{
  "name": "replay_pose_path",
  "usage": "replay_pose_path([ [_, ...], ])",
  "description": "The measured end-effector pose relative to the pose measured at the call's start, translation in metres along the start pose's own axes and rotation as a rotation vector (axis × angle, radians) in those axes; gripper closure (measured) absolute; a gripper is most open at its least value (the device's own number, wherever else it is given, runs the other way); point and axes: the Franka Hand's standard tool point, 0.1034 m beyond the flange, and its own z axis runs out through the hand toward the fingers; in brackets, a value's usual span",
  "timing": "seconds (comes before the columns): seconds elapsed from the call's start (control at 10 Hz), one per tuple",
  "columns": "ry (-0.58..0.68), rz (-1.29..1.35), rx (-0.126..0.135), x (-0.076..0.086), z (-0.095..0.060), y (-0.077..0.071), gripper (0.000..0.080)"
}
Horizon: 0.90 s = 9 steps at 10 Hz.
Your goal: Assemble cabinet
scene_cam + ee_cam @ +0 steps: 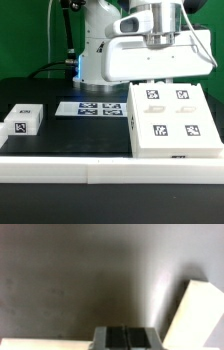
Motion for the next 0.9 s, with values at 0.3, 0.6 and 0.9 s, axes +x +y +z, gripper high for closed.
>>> replay_pose_path([
  [0.3,-0.009,0.0,0.001,-0.003,0.004,0.0,0.0797],
  [0.6,-0.025,0.001,0.005,0.006,-0.014,0.003,0.0797],
  [0.9,-0.049,0.002,0.011,0.02,-0.033,0.007,0.0797],
])
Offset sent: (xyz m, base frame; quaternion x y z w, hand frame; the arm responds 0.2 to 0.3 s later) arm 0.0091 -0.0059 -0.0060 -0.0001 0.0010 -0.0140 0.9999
